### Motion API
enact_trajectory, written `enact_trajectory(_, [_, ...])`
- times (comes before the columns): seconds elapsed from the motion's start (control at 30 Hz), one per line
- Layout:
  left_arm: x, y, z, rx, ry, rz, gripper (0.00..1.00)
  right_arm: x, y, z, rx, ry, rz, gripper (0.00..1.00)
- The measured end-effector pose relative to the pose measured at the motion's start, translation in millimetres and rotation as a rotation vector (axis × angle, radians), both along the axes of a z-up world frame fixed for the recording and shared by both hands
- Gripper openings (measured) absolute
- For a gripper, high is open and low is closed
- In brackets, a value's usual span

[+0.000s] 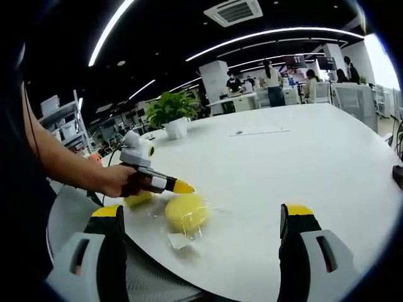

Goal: Compare the silicone blocks by pressing each to a similar depth, holding the contact briefly, and releasing to observe deformation and rebound differences across the visible hardness samples.

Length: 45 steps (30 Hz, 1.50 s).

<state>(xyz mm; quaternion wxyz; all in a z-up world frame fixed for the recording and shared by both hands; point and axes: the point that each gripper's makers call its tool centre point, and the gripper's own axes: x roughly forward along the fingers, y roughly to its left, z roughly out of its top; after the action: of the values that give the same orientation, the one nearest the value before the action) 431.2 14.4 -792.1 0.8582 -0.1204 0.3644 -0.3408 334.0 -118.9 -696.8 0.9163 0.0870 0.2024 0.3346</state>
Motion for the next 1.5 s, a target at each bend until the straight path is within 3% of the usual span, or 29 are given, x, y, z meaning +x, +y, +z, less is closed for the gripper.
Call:
enact_trajectory(0.1, [1.6,4,0.1,0.012,-0.003,0.017,0.0,-1,-1,0.8,-0.002,-0.001,0.0,0.96])
enact_trajectory(0.2, [3.1,7,3.8,0.008,-0.013,0.039,0.08,-2,0,0.2,-0.011,-0.007,0.006,0.96])
enact_trajectory(0.23, [3.6,5,7.0,-0.011,-0.018,0.042,0.2,-2,0,-0.5,-0.014,-0.009,0.007,0.96])
enact_trajectory(0.3, [9.4,2,21.6,-0.047,-0.086,0.047,0.41,-2,0,-0.4,-0.008,-0.008,0.004,0.96])
enact_trajectory(0.33, [7.8,4,24.7,-0.044,-0.079,0.055,0.5,-2,1,-0.3,-0.011,-0.012,0.005,0.96])
enact_trajectory(0.43, [10.4,5,48.3,-0.111,-0.104,0.05,0.66,-1,2,-0.6,-0.019,-0.014,0.003,0.96])
enact_trajectory(0.53, [10.9,12,74.4,-0.131,-0.193,0.0,0.74,6,-4,-1.8,-0.046,-0.029,-0.027,0.96])
enact_trajectory(0.57, [11.7,20,81.1,-0.111,-0.218,0.003,0.8,8,-5,-2.2,-0.055,-0.034,-0.038,0.96])
enact_trajectory(0.6, [14.8,25,86.5,-0.089,-0.259,-0.001,0.92,10,-7,-3.5,-0.067,-0.035,-0.046,0.96])
enact_trajectory(0.67, [5.9,31,106.1,-0.094,-0.306,-0.08,1.0,13,-7,-4.5,-0.079,-0.035,-0.052,0.96])
enact_trajectory(0.7, [0.3,35,111.0,-0.096,-0.297,-0.099,0.99,15,-6,-3.1,-0.074,-0.035,-0.054,0.96])
enact_trajectory(0.77, [-2.4,52,126.2,-0.064,-0.363,-0.107,1.0,16,-4,-2.8,-0.084,-0.049,-0.048,0.96])
enact_trajectory(0.83, [-9.7,65,133.6,-0.04,-0.386,-0.135,1.0,17,0,-4.6,-0.094,-0.047,-0.037,0.96])
enact_trajectory(0.9, [-16.9,91,139.5,0.032,-0.44,-0.152,1.0,17,4,-6.2,-0.103,-0.05,-0.022,0.96])
enact_trajectory(1.17, [-46.6,171,145.9,0.095,-0.442,-0.098,1.0,13,12,-11.0,-0.112,-0.038,-0.011,0.96])
enact_trajectory(1.33, [-71.5,221,132.4,0.14,-0.379,-0.011,1.0,11,16,-14.1,-0.125,-0.024,-0.005,0.96])
enact_trajectory(1.4, [-78.1,236,133.0,0.14,-0.383,0.049,1.0,11,20,-13.6,-0.147,-0.034,-0.006,0.96])
enact_trajectory(1.5, [-91.9,250,131.0,0.132,-0.382,0.072,1.0,10,26,-13.8,-0.145,-0.031,0.0,0.96])
